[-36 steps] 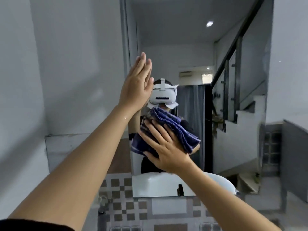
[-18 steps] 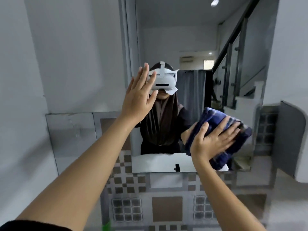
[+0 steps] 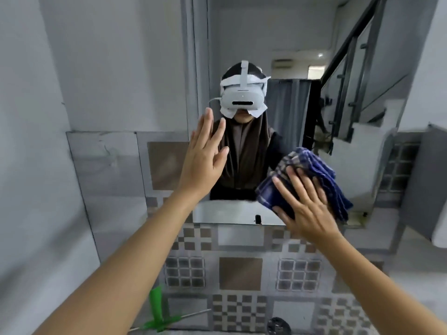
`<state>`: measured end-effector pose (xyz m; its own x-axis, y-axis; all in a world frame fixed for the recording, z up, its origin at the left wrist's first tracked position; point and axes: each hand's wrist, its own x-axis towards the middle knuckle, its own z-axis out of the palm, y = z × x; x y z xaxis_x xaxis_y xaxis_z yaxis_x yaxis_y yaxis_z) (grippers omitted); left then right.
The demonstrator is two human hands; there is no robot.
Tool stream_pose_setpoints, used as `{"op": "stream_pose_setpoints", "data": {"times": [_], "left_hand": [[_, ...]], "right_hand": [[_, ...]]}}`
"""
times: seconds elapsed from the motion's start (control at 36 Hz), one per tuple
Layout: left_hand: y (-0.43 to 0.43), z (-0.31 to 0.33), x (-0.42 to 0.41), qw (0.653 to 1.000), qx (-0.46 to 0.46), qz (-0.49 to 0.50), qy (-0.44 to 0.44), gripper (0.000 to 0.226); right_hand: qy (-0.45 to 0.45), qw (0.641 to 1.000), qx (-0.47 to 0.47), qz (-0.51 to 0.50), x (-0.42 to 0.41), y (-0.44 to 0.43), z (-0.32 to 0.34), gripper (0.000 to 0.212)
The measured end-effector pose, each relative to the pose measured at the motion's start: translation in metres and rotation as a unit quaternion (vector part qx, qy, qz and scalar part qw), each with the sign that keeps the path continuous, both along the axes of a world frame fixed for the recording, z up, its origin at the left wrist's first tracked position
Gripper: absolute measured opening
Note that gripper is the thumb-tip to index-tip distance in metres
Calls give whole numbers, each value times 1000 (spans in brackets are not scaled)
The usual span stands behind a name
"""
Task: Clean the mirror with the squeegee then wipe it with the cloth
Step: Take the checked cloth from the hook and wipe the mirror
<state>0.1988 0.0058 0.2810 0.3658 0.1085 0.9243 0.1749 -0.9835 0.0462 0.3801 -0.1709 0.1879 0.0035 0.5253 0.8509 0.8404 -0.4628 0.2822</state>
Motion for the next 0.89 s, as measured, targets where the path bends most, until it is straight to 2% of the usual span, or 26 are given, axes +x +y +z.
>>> {"op": "stream_pose_setpoints", "data": {"times": [0.08,0.17,0.25,0.33,0.42,0.5,0.64,0.89], "left_hand": [[-3,-11,2,1000,-6,0,-4,56],[-7,-11,3,1000,-19,-4,-15,56],[-9,-12,3,999,-25,-13,-17,57],[-11,-19,-4,997,-26,-77,12,54],[-11,-36,-20,985,-25,-155,74,45],[-8,-51,-38,983,-55,-147,97,34],[3,-61,-61,977,-154,-128,67,24],[15,-62,-79,950,-292,-111,-15,22]], "right_hand": [[169,980,102,-35,13,-21,-11,68],[336,906,255,-35,5,-12,-22,69],[411,835,365,-30,-21,14,-31,67],[453,792,408,-12,-54,46,-36,67],[447,802,396,14,-85,78,-42,66],[411,827,381,37,-113,107,-41,63],[369,864,332,84,-155,144,-33,64],[342,898,262,91,-175,161,-34,65]]}}
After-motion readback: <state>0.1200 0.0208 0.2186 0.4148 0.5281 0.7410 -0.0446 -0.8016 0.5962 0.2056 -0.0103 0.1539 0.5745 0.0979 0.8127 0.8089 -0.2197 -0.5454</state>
